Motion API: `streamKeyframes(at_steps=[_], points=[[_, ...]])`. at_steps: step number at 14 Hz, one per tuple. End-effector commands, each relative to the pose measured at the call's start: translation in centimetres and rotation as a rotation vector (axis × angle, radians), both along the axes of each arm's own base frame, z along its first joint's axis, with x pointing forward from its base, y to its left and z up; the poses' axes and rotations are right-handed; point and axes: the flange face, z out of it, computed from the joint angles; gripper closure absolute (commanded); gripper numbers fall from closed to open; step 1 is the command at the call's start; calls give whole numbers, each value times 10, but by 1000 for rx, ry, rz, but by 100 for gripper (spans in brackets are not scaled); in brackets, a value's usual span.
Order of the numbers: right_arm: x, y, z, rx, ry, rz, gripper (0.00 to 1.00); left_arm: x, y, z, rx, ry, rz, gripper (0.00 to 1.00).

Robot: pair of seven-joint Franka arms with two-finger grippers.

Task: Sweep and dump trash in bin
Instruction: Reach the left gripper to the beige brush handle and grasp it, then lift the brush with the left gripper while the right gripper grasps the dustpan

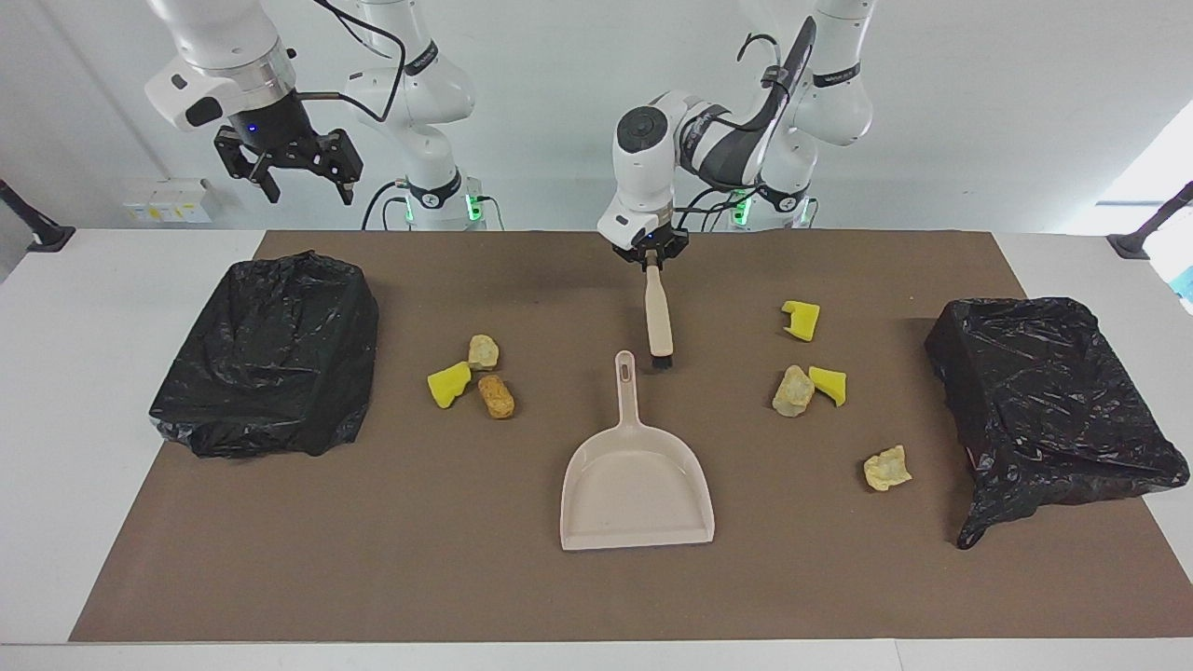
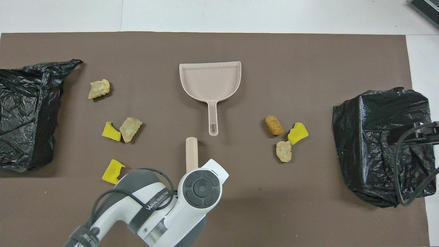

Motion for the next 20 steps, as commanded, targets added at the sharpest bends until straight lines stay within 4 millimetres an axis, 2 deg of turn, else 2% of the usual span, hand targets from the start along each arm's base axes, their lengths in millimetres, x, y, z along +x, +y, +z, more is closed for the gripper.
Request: streamKeyframes(at_steps=[1, 3, 4, 5, 6, 7, 9, 10, 12, 14, 16, 17, 19, 20], points=[[9, 28, -22, 14, 0, 27, 0, 47, 32, 5, 64, -43, 21, 100], [30, 64, -44, 8, -16, 19, 0, 88, 58, 4, 72, -68, 61, 100], [40, 82, -51, 6, -29, 18, 0, 115, 76, 6, 64, -60, 27, 100], [50, 94, -66, 13, -16, -6, 0, 139, 92, 9, 48, -57, -32, 100], [66, 103, -89, 46, -2, -61, 0, 164, 110, 9, 29, -62, -72, 100], [85, 117, -110, 64, -6, -87, 0, 178, 124, 13, 48, -82, -92, 100], [117, 165, -142, 56, -17, -106, 0, 213, 172, 6, 55, -106, -101, 100], [131, 181, -159, 52, -23, -128, 0, 231, 196, 8, 29, -134, -145, 100], [143, 230, -186, 50, -42, -75, 0, 253, 238, 9, 17, -175, -182, 100], [152, 256, -206, 62, -62, -85, 0, 274, 280, 9, 15, -181, -185, 100], [156, 278, -225, 79, -97, -81, 0, 279, 325, 9, 12, -164, -260, 100], [158, 295, -234, 108, -117, -94, 0, 280, 345, 7, 8, -163, -300, 100], [148, 337, -251, 129, -120, -103, 0, 276, 381, 1, 12, -142, -349, 100], [140, 351, -256, 125, -112, -84, 0, 270, 389, -5, 7, -110, -435, 100]])
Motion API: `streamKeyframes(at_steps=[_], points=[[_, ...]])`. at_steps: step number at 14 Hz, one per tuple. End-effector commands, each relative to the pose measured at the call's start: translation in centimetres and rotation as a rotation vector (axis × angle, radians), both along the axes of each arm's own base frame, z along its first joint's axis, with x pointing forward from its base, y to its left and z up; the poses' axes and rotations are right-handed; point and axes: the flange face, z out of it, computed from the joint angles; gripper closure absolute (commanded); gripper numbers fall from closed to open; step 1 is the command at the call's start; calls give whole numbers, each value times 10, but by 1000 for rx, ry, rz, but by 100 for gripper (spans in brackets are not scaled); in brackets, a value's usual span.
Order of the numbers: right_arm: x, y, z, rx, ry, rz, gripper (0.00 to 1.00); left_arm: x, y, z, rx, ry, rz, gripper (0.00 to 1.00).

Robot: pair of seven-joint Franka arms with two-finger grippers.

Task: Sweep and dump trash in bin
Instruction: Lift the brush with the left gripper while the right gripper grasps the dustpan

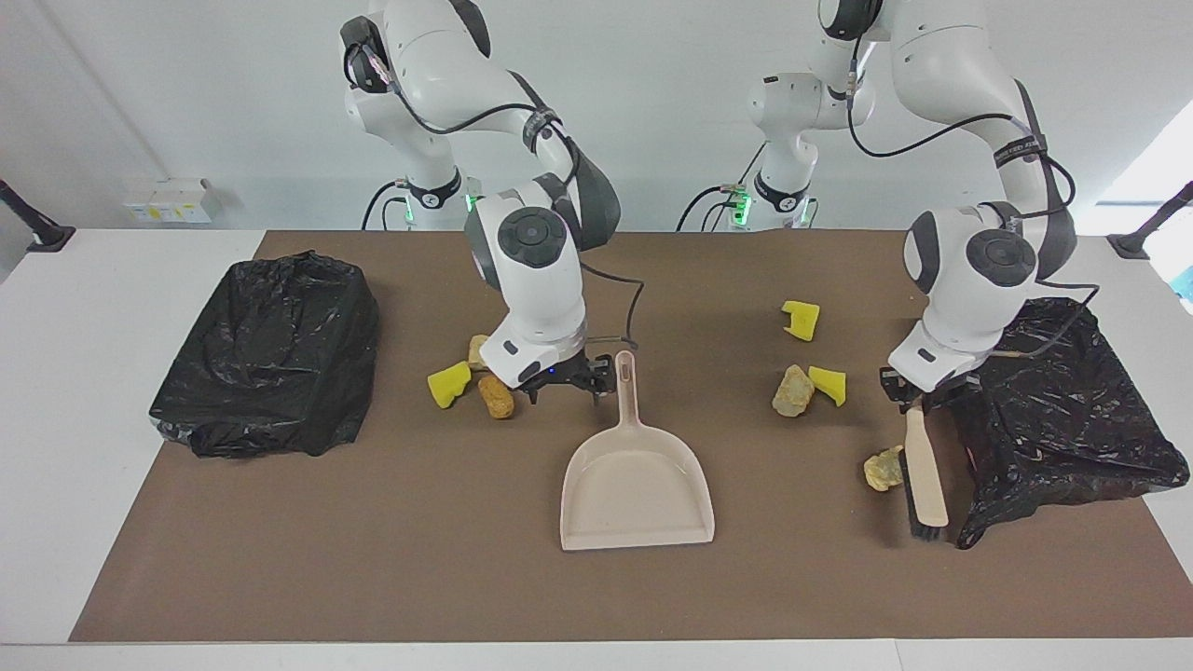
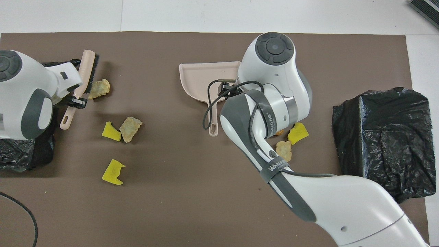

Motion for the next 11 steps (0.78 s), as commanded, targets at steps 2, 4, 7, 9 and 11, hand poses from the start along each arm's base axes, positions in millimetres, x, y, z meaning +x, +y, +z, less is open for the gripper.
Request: streamKeyframes(at_steps=[2, 4, 7, 9, 11], points=[[-9, 33, -7, 21, 5, -4, 0, -21, 38, -15, 15, 68, -206, 100], [-14, 45, -23, 31, -4, 10, 0, -37, 27, -22, 11, 105, -287, 100], [-24, 56, -39, 38, 2, 36, 0, -59, -1, -29, 7, 165, -450, 100], [-35, 69, -53, 41, -3, 60, 0, -70, -11, -31, 1, 221, -584, 100], [-41, 72, -60, 31, 13, 71, 24, -76, -34, -33, 0, 258, -670, 100]])
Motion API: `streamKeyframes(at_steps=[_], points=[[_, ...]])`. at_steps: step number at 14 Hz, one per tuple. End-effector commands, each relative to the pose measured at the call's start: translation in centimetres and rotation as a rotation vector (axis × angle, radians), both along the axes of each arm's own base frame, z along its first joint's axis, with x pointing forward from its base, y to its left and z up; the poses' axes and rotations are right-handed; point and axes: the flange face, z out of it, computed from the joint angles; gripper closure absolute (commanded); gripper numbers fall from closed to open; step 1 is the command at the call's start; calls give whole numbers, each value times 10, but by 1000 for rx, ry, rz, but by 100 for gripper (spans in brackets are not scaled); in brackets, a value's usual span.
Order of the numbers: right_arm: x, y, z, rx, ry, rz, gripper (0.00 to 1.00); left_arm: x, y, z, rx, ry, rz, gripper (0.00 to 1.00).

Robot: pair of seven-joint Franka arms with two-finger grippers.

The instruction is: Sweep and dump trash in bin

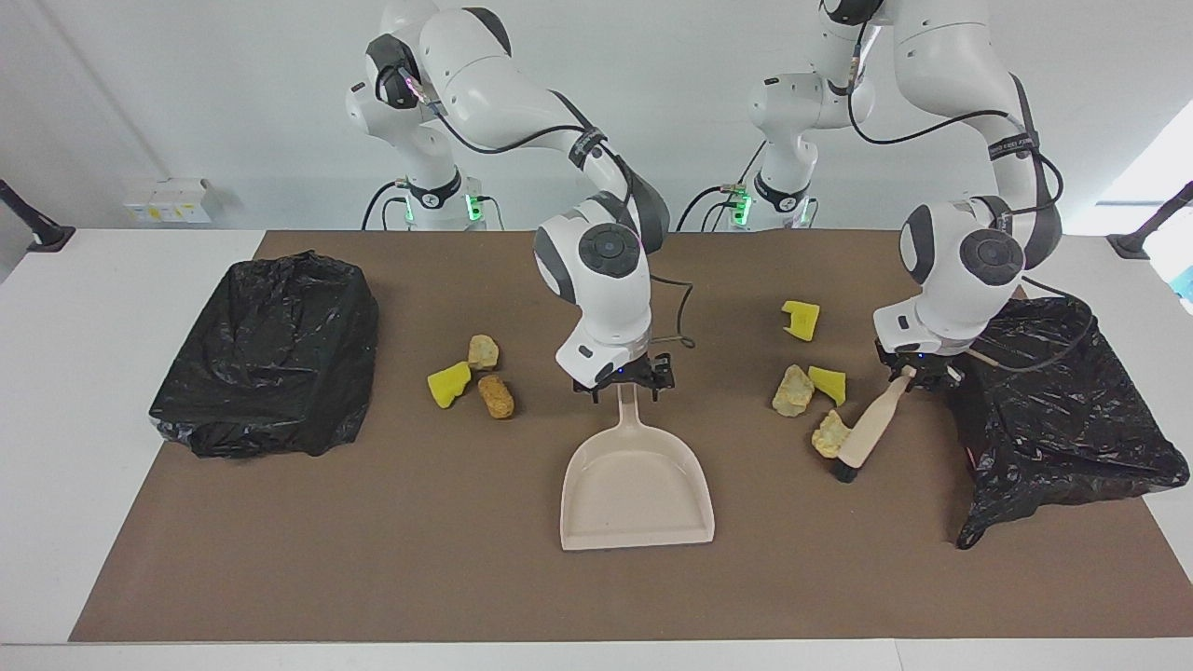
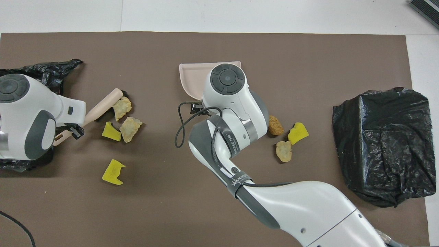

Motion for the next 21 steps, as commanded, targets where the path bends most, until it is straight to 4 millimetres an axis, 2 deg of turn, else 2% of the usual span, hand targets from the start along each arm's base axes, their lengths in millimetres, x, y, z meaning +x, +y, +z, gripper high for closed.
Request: streamKeyframes(at_steps=[1, 3, 4, 6, 9, 10, 12, 13, 15, 17, 18, 20, 21], points=[[-9, 0, -9, 5, 20, 12, 40, -24, -30, -1, 17, 67, -133, 100], [-11, -1, -10, -3, 28, 27, 85, -39, -67, -1, 27, 107, -198, 100], [-11, -2, -9, -16, 32, 33, 100, -47, -84, -2, 33, 126, -232, 100], [-13, 0, -6, -15, 34, 25, 100, -69, -120, -1, 43, 153, -309, 100], [-11, -13, 13, -21, 41, 31, 100, -89, -144, -2, 56, 183, -356, 100], [-13, -13, 20, -21, 37, 32, 100, -91, -143, -2, 60, 203, -355, 100], [-13, -13, 20, -18, 34, 34, 100, -82, -138, 7, 55, 176, -320, 100], [-14, -14, 17, -10, 42, 27, 100, -73, -137, 21, 49, 138, -276, 100], [-24, -36, -1, -24, 73, 20, 100, -64, -126, 49, 62, 84, -102, 100], [-38, -44, -13, -1, 54, 42, 100, -68, -123, 60, 82, 56, 57, 100], [-39, -43, -14, 19, 61, 32, 92, -73, -122, 63, 103, 61, 143, 100], [-35, -42, -10, 36, 53, 23, 64, -85, -117, 64, 154, 86, 299, 100], [-35, -41, -9, 35, 56, 27, 46, -90, -115, 64, 181, 101, 362, 100]])
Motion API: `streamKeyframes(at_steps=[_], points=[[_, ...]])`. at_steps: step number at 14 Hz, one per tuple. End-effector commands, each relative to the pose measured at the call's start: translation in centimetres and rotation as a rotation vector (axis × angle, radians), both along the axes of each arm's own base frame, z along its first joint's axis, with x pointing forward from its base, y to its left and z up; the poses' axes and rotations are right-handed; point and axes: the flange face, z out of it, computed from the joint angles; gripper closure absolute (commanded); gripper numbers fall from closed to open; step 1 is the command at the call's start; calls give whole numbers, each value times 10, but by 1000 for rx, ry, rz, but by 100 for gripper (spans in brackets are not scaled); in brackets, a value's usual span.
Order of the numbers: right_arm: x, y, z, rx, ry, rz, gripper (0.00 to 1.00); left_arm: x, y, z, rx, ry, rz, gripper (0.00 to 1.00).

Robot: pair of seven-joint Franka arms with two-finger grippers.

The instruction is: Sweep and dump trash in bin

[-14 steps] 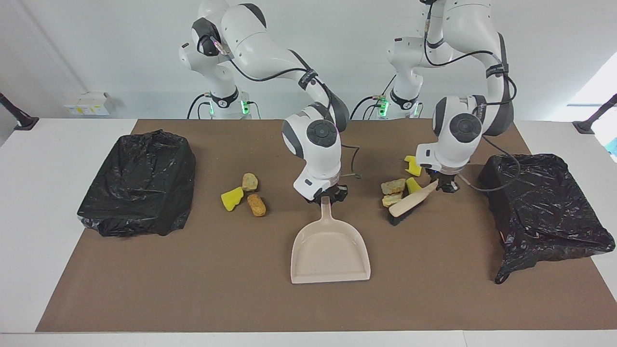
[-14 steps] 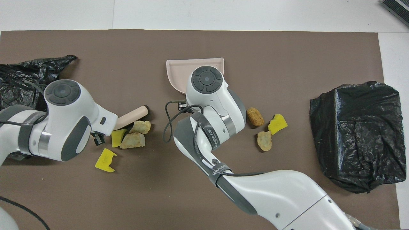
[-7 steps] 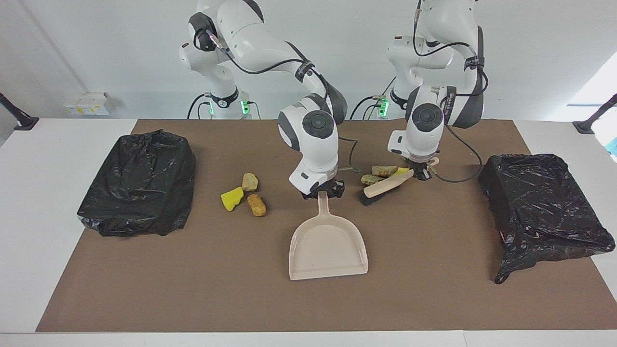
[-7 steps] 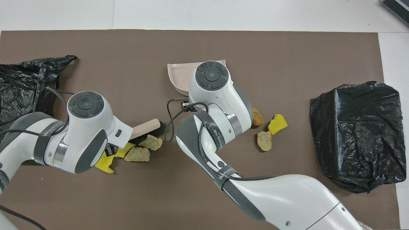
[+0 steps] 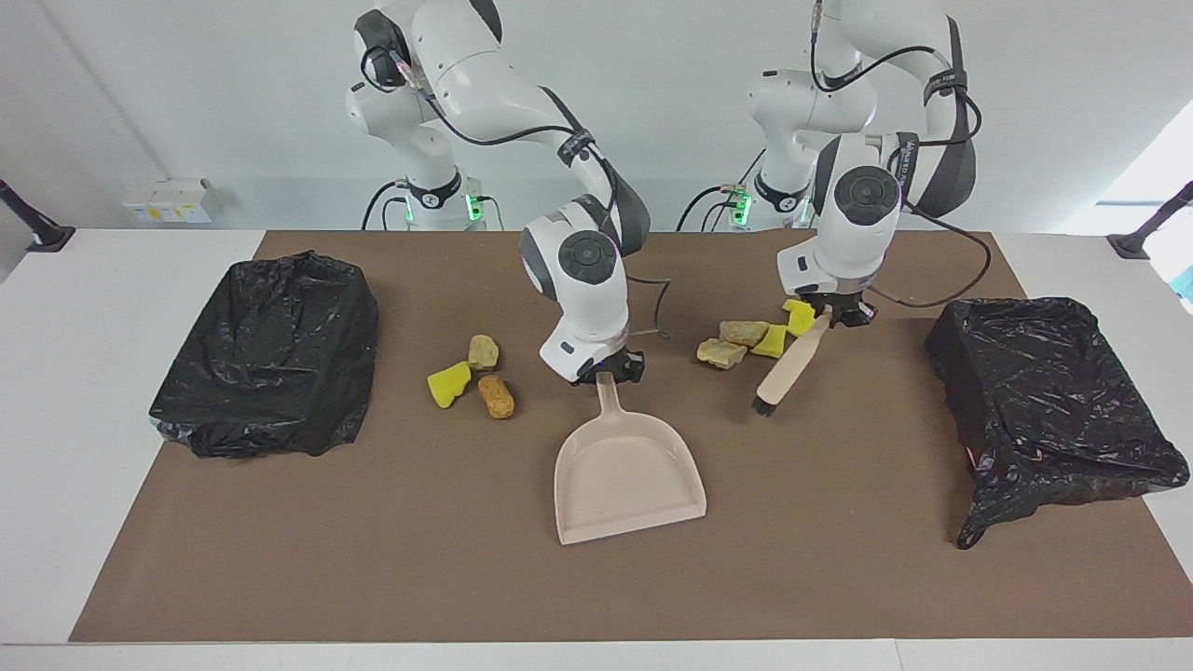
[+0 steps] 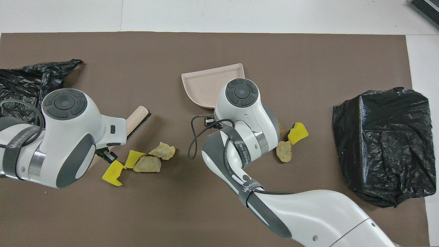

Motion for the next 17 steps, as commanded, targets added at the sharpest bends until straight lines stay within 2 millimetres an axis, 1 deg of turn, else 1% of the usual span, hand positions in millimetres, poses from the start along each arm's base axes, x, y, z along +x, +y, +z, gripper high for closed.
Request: streamKeyframes(at_steps=[1, 2, 4, 6, 7, 8, 9, 10, 11, 12, 13, 14, 16, 17], points=[[-7, -4, 11, 34, -3, 11, 35, -17, 7, 7, 74, 7, 184, 100], [-7, -2, 13, 35, -7, 13, 28, -22, 8, 6, 97, 7, 240, 100], [-5, -3, 12, 34, -11, 13, 23, -34, 12, 4, 140, 17, 328, 100], [-4, -2, 13, 37, -17, 15, 24, -42, 21, 3, 170, 66, 348, 100], [-4, -3, 13, 33, -20, 19, 28, -49, 32, 5, 190, 97, 377, 100], [-4, -3, 13, 27, -23, 23, 32, -50, 45, 4, 209, 107, 438, 100], [-3, -2, 15, 29, -29, 23, 42, -52, 52, 3, 239, 98, 530, 100], [0, -3, 21, 31, -33, 23, 51, -55, 51, 3, 248, 98, 543, 100], [2, -7, 24, 32, -35, 32, 64, -59, 49, 1, 241, 109, 559, 100], [2, -7, 24, 33, -37, 54, 93, -70, 47, -3, 198, 153, 622, 100], [2, -8, 24, 33, -39, 52, 100, -85, 47, -9, 202, 165, 657, 100], [2, -8, 24, 33, -39, 52, 100, -98, 48, -13, 227, 154, 712, 100], [5, -11, 24, 33, -42, 54, 100, -111, 46, -19, 287, 89, 873, 100], [7, -16, 26, 32, -39, 50, 100, -112, 39, -21, 305, 32, 958, 100]])
